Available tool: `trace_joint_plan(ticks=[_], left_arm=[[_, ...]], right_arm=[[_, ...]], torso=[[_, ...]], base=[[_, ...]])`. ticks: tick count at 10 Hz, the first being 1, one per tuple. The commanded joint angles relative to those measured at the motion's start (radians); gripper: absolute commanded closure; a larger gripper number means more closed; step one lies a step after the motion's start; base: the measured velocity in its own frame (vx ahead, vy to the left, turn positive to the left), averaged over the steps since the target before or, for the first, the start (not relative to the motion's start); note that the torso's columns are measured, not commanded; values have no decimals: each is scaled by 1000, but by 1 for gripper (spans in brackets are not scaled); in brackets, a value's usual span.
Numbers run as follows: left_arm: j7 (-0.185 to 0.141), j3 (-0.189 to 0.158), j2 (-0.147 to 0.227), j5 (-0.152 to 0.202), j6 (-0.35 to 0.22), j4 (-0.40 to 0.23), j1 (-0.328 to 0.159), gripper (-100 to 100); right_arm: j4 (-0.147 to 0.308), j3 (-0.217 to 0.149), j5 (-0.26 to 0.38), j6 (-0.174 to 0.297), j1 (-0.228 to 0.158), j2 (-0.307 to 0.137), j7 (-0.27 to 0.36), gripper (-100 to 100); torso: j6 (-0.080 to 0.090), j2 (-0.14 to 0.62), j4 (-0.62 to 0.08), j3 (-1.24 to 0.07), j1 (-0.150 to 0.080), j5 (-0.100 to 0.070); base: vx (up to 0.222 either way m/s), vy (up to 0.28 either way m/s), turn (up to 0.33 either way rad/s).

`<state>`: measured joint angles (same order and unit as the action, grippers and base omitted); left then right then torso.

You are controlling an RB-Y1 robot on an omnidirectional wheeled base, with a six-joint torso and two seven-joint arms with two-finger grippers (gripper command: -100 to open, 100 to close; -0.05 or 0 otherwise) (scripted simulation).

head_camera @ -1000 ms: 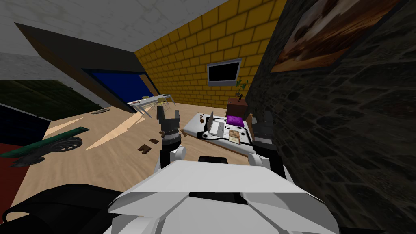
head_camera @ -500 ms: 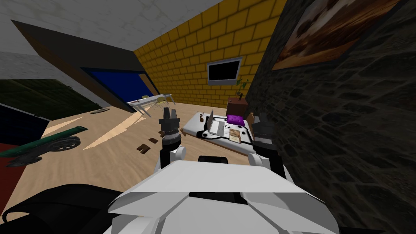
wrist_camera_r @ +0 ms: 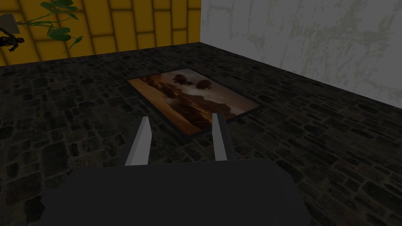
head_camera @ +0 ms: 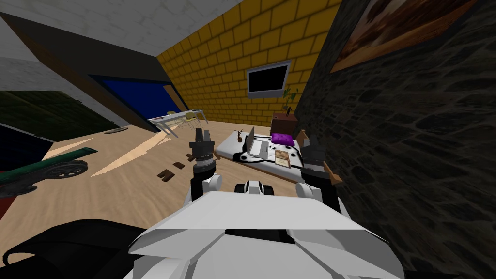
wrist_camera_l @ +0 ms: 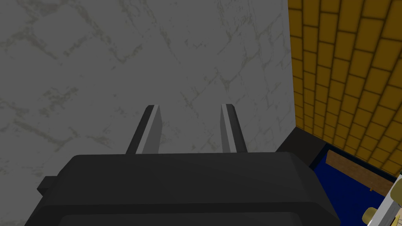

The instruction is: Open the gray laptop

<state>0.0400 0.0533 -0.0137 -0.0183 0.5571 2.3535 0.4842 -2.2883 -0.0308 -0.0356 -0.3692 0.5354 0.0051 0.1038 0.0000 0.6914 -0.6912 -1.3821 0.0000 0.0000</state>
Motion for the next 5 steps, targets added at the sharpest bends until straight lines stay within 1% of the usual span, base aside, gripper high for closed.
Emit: trace_joint_plan(ticks=[1, 3, 5], left_arm=[[0, 0, 0, 0, 0, 0, 0, 0], [0, 0, 0, 0, 0, 0, 0, 0], [0, 0, 0, 0, 0, 0, 0, 0]], right_arm=[[26, 6, 36, 23, -7, -58, -9, -100], [63, 15, 90, 57, -17, -101, -24, -100], [114, 28, 152, 105, -31, -132, -43, -100]], torso=[[0, 34, -33, -69, 1, 0], [0, 46, -46, -93, 2, 1], [0, 47, -47, -94, 2, 0]], base=[[-5, 38, -6], [-10, 72, -7], [-14, 103, -9]])
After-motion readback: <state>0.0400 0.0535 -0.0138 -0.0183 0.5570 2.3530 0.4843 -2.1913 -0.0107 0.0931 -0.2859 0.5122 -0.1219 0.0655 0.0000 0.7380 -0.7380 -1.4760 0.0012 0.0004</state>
